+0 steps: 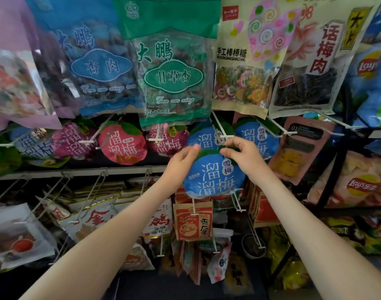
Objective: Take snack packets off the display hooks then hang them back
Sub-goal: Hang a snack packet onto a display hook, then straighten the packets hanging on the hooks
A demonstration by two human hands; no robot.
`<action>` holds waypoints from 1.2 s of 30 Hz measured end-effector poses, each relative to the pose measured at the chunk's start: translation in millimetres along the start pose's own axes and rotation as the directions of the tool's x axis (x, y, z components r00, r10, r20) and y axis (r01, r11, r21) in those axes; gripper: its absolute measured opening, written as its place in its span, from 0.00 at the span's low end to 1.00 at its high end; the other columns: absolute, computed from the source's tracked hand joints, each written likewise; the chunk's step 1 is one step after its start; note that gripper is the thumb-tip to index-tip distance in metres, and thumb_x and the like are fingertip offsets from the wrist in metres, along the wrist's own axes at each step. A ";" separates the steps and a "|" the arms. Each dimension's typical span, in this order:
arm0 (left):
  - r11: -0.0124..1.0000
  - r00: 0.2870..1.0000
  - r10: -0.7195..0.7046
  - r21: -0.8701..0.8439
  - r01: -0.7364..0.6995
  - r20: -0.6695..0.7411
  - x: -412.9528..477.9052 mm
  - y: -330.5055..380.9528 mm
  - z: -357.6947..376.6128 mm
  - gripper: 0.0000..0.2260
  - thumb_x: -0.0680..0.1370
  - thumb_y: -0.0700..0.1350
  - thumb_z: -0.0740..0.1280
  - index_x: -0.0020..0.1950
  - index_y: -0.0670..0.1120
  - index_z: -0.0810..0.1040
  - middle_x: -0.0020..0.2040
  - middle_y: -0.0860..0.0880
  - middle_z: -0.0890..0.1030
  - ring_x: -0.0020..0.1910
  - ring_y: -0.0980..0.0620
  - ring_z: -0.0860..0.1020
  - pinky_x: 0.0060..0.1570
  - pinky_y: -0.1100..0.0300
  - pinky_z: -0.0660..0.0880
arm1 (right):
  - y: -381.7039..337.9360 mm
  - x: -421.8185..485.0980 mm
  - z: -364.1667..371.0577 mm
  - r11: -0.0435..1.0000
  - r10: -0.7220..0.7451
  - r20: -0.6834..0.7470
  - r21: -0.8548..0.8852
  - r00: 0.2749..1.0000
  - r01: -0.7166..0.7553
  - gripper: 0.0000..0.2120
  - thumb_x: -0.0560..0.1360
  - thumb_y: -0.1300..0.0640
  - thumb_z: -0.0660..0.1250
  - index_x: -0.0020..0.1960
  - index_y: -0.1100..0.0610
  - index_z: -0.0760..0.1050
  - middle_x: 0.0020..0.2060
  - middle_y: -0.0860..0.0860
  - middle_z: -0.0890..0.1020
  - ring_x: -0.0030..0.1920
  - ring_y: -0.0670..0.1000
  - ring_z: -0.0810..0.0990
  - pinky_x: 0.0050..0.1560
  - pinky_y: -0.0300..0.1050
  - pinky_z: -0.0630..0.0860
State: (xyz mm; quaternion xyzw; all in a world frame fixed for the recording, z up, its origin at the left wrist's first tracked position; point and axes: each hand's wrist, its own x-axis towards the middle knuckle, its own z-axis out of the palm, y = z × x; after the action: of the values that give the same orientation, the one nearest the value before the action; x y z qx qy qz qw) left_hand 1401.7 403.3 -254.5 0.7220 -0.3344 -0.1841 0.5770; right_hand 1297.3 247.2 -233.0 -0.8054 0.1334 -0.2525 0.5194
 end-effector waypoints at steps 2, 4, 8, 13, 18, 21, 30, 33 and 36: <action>0.990 0.998 0.052 0.129 -0.056 0.035 -9.8 -2.6 -6.3 0.06 0.77 0.54 0.65 0.49 0.55 0.78 0.43 0.56 0.80 0.41 0.60 0.77 0.44 0.65 0.71 | 1.2 -6.4 14.3 1.000 0.012 0.013 -0.023 1.000 -0.011 0.07 0.74 0.62 0.68 0.39 0.54 0.74 0.35 0.50 0.76 0.36 0.45 0.75 0.40 0.33 0.71; 0.980 0.998 0.064 0.189 -0.064 0.010 -16.0 -6.1 -17.1 0.03 0.77 0.48 0.66 0.44 0.53 0.78 0.38 0.50 0.79 0.34 0.56 0.73 0.36 0.62 0.69 | -0.1 -9.5 33.8 0.999 0.020 0.053 -0.039 0.998 -0.017 0.04 0.74 0.61 0.68 0.41 0.56 0.75 0.36 0.50 0.77 0.36 0.42 0.75 0.39 0.31 0.71; 0.980 0.994 0.001 0.196 0.020 -0.109 -27.5 -22.6 -59.5 0.07 0.78 0.46 0.65 0.41 0.54 0.77 0.33 0.46 0.76 0.29 0.53 0.69 0.31 0.60 0.66 | -11.5 4.1 74.4 0.999 0.030 0.075 -0.029 0.997 -0.028 0.08 0.76 0.56 0.66 0.55 0.53 0.76 0.47 0.45 0.78 0.48 0.39 0.76 0.50 0.35 0.73; 0.977 0.976 -0.056 0.191 0.097 -0.210 -42.9 -46.0 -114.7 0.07 0.78 0.46 0.65 0.41 0.54 0.76 0.31 0.50 0.72 0.25 0.55 0.66 0.24 0.66 0.62 | -17.5 44.8 121.2 0.989 0.068 0.062 -0.135 0.996 -0.059 0.29 0.76 0.59 0.66 0.74 0.51 0.58 0.68 0.50 0.67 0.67 0.50 0.68 0.67 0.49 0.67; 0.980 0.945 -0.029 0.177 0.091 -0.325 -36.9 -52.4 -155.4 0.08 0.78 0.47 0.65 0.40 0.56 0.75 0.33 0.50 0.75 0.29 0.52 0.69 0.27 0.62 0.65 | -5.0 89.5 151.9 0.951 0.149 -0.023 -0.271 0.989 -0.149 0.39 0.75 0.57 0.68 0.76 0.57 0.47 0.75 0.55 0.56 0.74 0.56 0.57 0.72 0.52 0.58; 0.976 0.939 -0.001 0.206 0.076 -0.343 -28.4 -57.8 -166.5 0.07 0.79 0.46 0.64 0.41 0.55 0.75 0.36 0.49 0.76 0.31 0.51 0.68 0.31 0.59 0.65 | 13.1 105.1 160.1 0.950 0.227 -0.047 -0.210 0.973 -0.232 0.47 0.73 0.54 0.70 0.76 0.53 0.38 0.77 0.51 0.47 0.76 0.55 0.50 0.74 0.54 0.53; 0.973 0.910 0.041 0.223 0.057 -0.412 1.1 -81.7 -168.4 0.03 0.78 0.46 0.64 0.47 0.49 0.77 0.39 0.49 0.78 0.35 0.51 0.72 0.34 0.59 0.67 | 47.5 115.9 158.5 0.983 0.155 -0.081 -0.087 0.985 -0.162 0.54 0.67 0.52 0.76 0.76 0.48 0.38 0.76 0.51 0.50 0.75 0.56 0.49 0.72 0.57 0.53; 0.985 0.901 0.053 0.171 0.024 -0.432 9.7 -89.4 -164.2 0.03 0.78 0.45 0.65 0.45 0.50 0.77 0.38 0.51 0.77 0.36 0.52 0.73 0.35 0.60 0.68 | 60.3 122.8 158.5 0.986 0.148 -0.072 -0.065 0.986 -0.153 0.54 0.66 0.50 0.77 0.76 0.47 0.40 0.76 0.51 0.51 0.75 0.55 0.49 0.71 0.57 0.53; 0.991 0.892 0.057 0.133 0.003 -0.447 15.8 -96.3 -162.1 0.05 0.78 0.44 0.65 0.43 0.52 0.77 0.38 0.51 0.78 0.38 0.53 0.74 0.39 0.59 0.71 | 70.7 132.0 166.6 0.993 0.120 -0.097 0.016 0.988 -0.119 0.57 0.64 0.51 0.78 0.76 0.48 0.39 0.76 0.50 0.49 0.75 0.52 0.49 0.73 0.54 0.53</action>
State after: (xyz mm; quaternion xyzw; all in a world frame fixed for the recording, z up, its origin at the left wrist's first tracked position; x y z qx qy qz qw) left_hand 1544.5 518.0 -301.5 0.7762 -0.2130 0.0182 0.5931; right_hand 1501.9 282.4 -316.9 -0.7800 0.2055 -0.2606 0.5306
